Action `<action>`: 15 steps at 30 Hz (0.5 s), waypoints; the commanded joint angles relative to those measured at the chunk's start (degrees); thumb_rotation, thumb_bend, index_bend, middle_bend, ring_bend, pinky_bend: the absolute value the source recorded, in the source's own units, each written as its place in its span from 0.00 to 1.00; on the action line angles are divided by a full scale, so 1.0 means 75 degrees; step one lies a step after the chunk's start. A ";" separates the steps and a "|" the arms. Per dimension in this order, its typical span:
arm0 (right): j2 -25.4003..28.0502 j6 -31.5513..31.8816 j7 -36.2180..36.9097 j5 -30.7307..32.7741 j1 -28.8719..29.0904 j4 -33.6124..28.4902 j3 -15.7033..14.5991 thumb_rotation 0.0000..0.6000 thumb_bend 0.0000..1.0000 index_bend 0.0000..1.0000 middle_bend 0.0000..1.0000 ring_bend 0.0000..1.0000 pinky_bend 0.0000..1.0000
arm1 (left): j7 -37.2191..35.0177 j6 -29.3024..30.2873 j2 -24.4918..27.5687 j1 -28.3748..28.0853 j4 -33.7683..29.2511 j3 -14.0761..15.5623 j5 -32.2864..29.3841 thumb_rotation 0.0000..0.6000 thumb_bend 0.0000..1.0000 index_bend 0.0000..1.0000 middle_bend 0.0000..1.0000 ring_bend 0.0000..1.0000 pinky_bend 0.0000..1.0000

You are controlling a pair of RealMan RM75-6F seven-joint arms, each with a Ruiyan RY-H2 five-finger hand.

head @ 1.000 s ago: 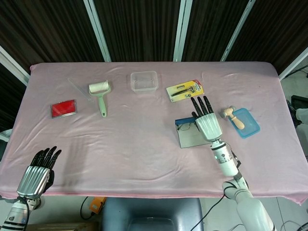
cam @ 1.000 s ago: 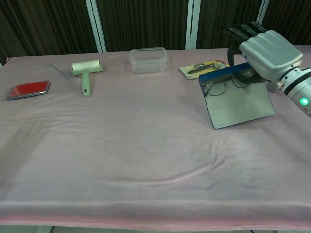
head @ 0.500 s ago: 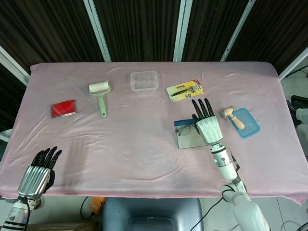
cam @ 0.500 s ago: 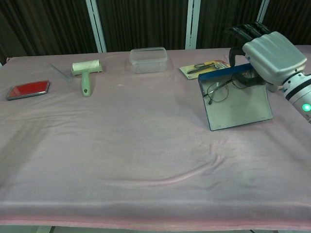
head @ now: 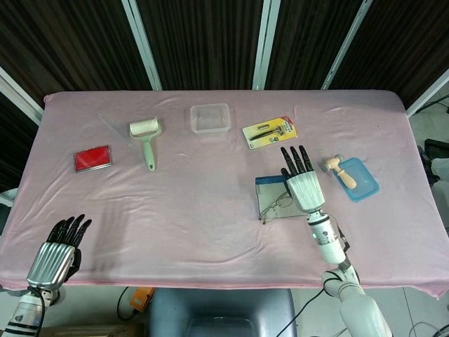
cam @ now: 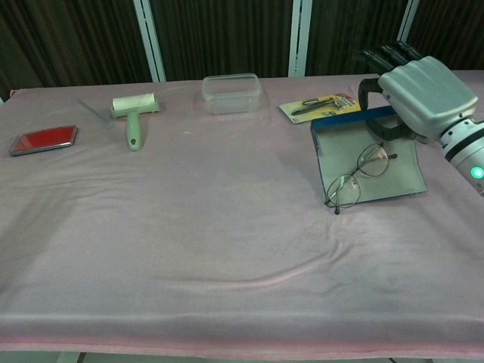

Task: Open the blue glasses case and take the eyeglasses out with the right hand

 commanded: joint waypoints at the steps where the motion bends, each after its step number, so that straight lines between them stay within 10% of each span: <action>1: 0.0021 -0.0033 -0.0035 0.0021 0.0019 0.0011 0.0022 1.00 0.55 0.73 0.18 0.10 0.13 | 0.0003 0.0002 -0.0001 0.0001 -0.0002 -0.0003 -0.0005 1.00 0.72 0.00 0.00 0.00 0.11; 15: 0.0098 -0.0534 -0.0299 0.0265 0.0125 0.0097 0.0253 1.00 0.55 0.73 0.18 0.10 0.13 | 0.0046 -0.0024 -0.0022 -0.0010 -0.0002 0.0012 -0.0001 1.00 0.72 0.00 0.00 0.00 0.11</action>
